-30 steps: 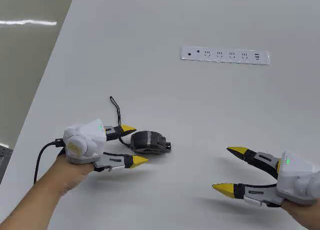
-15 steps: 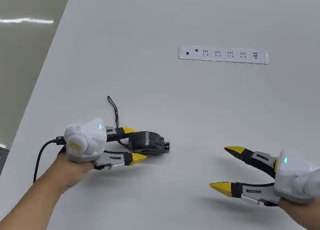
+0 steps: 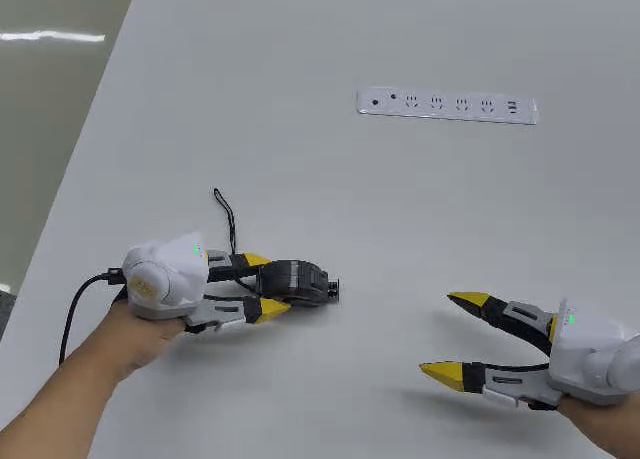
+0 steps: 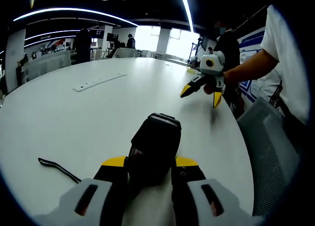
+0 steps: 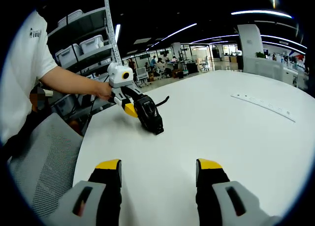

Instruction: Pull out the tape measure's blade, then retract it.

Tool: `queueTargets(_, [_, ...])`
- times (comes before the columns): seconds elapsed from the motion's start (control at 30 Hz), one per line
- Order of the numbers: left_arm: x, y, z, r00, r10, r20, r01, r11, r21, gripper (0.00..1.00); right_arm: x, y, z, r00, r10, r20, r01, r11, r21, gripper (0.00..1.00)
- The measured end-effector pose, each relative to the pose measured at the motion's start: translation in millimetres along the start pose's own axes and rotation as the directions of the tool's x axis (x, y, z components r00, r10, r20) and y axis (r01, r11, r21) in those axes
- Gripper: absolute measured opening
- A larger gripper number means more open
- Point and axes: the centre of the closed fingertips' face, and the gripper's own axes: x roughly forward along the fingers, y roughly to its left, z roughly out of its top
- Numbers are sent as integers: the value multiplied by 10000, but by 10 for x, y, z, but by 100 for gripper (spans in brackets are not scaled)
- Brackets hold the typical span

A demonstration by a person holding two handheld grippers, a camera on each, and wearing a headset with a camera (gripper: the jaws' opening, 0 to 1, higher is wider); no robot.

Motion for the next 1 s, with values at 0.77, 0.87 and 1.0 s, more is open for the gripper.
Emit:
queueTargets(0.77, [9, 3, -23, 9995, -283, -130, 290, 9979, 585, 28, 236, -24, 98, 9968, 769, 208, -749, 9938, -820, 50])
queueTargets(0.87, [11, 9, -23, 9993, -339, -125, 346, 9977, 581, 28, 302, -55, 99, 9963, 820, 241, -798, 9936, -801, 51])
queueTargets(1.0, [13, 7, -23, 9989, -437, -178, 448, 9968, 661, 28, 387, -57, 101, 9955, 902, 273, -876, 9926, -842, 50])
